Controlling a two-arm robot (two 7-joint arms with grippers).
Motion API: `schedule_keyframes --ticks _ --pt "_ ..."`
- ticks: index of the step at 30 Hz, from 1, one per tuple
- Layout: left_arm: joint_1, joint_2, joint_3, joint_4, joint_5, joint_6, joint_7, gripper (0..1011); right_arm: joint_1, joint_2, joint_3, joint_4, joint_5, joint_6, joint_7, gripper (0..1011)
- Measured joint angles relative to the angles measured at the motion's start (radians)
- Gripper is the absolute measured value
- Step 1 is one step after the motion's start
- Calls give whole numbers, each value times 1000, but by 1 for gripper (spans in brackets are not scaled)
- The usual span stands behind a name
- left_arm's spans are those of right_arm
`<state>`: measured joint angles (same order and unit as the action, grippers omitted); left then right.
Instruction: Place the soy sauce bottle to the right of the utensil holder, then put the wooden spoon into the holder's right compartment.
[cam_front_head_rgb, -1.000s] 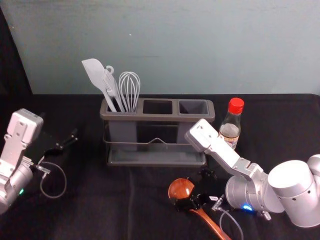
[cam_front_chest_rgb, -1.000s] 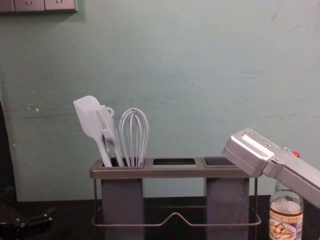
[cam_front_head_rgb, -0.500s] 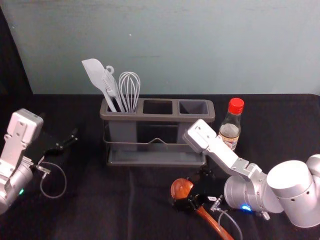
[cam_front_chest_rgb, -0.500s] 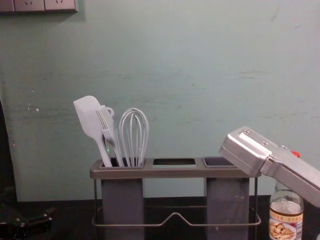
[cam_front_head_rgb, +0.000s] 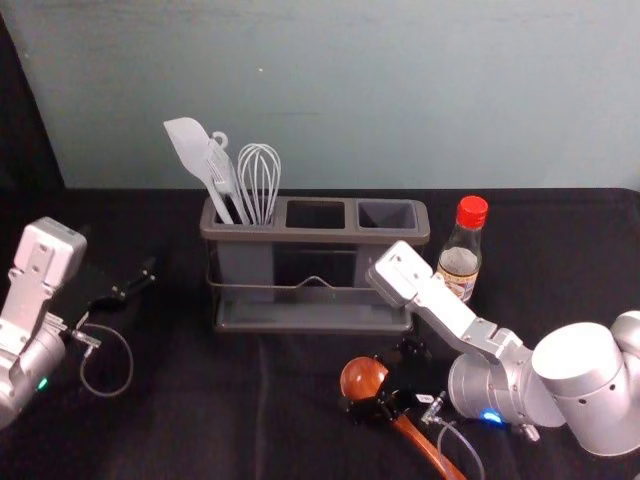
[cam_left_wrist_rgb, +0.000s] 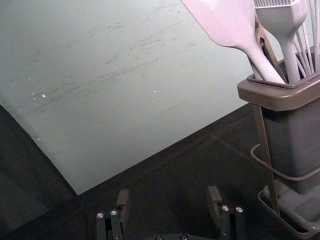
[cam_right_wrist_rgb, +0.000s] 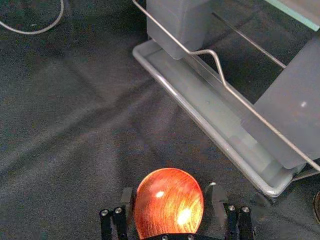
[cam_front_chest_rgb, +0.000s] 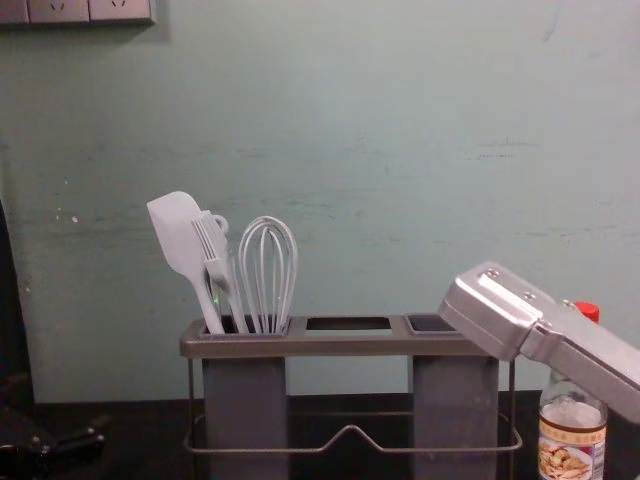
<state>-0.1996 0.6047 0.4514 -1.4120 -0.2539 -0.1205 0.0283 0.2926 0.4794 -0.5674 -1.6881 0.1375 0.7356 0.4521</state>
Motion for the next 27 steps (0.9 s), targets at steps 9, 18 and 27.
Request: schedule_keyframes --ticks 9,18,27 --pt "0 0 0 0 0 0 0 1011 -3 -16 9 19 -10 1 21 1003" --pt "0 0 0 0 0 0 0 1011 -1 -38 20 49 -25 0 33 1002" --pt "0 0 0 0 0 0 0 1011 0 -40 22 52 -26 -3 34 1003"
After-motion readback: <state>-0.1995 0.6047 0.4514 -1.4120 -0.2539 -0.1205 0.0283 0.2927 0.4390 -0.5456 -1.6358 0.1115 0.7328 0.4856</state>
